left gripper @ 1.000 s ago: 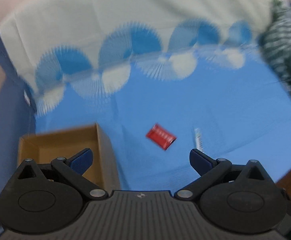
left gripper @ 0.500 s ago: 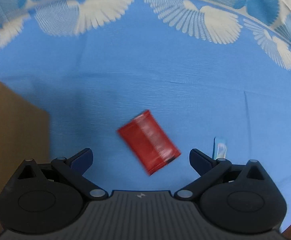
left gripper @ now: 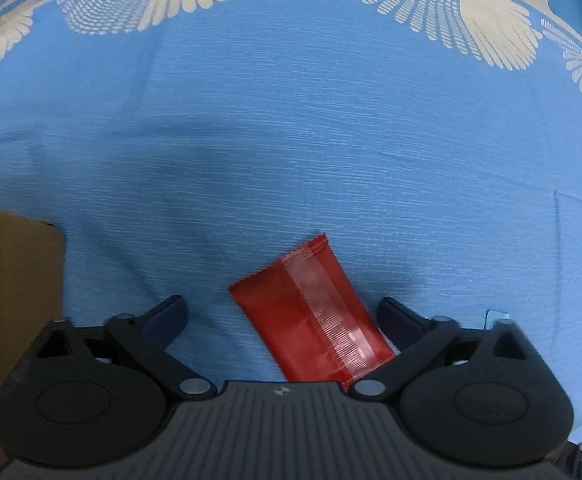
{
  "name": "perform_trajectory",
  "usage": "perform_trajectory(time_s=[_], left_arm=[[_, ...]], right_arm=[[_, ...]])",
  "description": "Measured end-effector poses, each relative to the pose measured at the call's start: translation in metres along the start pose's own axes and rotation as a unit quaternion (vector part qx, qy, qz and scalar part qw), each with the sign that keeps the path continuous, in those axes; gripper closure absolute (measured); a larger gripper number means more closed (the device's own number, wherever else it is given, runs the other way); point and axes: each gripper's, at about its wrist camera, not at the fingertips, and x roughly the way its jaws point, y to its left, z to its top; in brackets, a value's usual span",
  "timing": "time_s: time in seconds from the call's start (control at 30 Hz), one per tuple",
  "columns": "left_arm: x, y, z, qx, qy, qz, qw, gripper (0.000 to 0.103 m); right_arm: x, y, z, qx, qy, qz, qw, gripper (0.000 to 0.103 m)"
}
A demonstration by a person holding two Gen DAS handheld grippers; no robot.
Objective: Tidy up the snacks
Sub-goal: 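Grasp the red snack pack with the left tool while the right tool grasps the blue stick, then carry the red pack and blue stick over the box with both tools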
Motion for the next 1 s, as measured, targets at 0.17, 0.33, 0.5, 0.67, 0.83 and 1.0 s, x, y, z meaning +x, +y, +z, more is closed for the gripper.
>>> perform_trajectory(time_s=[0.17, 0.33, 0.5, 0.67, 0.83, 1.0], left_arm=[[-0.030, 0.008, -0.011, 0.020, -0.033, -0.007, 0.9992, 0.057], [-0.074, 0.028, -0.048, 0.041, -0.062, -0.032, 0.9967, 0.057], [-0.137, 0.063, -0.093, 0.042, -0.104, -0.063, 0.9917, 0.057], [-0.190, 0.099, -0.144, 0.044, -0.121, -0.086, 0.9879, 0.057], [-0.243, 0.141, -0.206, 0.043, -0.143, -0.087, 0.9850, 0.057], [-0.280, 0.187, -0.260, 0.038, -0.166, -0.074, 0.9827, 0.057]], right_arm=[[-0.011, 0.002, 0.003, -0.008, -0.002, 0.034, 0.999, 0.086], [-0.036, -0.010, 0.011, 0.049, 0.003, 0.037, 0.998, 0.087], [-0.097, -0.025, 0.021, 0.081, -0.040, 0.031, 0.995, 0.087], [-0.169, -0.038, 0.021, 0.096, -0.078, 0.029, 0.992, 0.087], [-0.235, -0.027, 0.006, 0.102, -0.093, 0.044, 0.989, 0.087], [-0.296, 0.012, -0.018, 0.081, -0.091, 0.091, 0.988, 0.087]])
